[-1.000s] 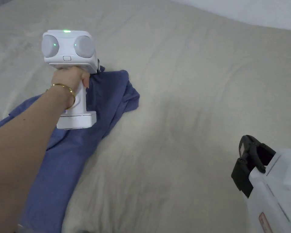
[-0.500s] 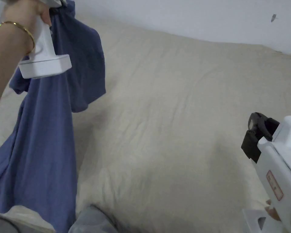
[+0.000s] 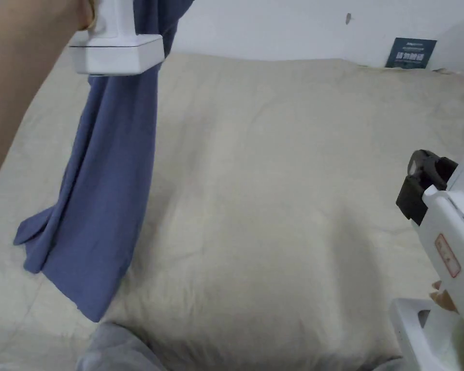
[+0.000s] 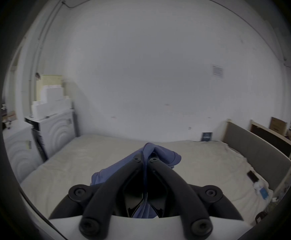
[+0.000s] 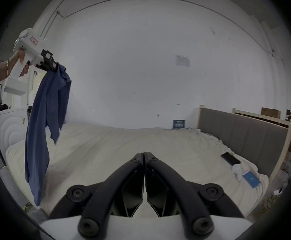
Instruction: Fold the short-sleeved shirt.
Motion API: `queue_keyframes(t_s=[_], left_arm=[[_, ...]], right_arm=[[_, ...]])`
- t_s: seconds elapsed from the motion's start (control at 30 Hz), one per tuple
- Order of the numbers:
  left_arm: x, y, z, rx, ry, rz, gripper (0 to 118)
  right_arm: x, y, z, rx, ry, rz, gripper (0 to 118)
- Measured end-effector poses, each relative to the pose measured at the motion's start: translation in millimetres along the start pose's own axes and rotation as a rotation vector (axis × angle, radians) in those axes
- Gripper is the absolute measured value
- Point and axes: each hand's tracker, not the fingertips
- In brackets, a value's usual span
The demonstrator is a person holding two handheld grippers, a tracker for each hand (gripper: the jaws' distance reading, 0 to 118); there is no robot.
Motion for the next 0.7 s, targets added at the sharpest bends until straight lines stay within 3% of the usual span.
queue_keyframes(t_s=[0.4,0.7], left_arm=[[227,-138,-54,-0.253,-0.446,-0.100,0],[353,-287,-77,-0.530,-0.579,-0.296,0]], right_arm=[[105,-11,33,-0.035,-0.289,-0.065,0],[145,-30,38,-0.087,-0.399,-0.088,0]])
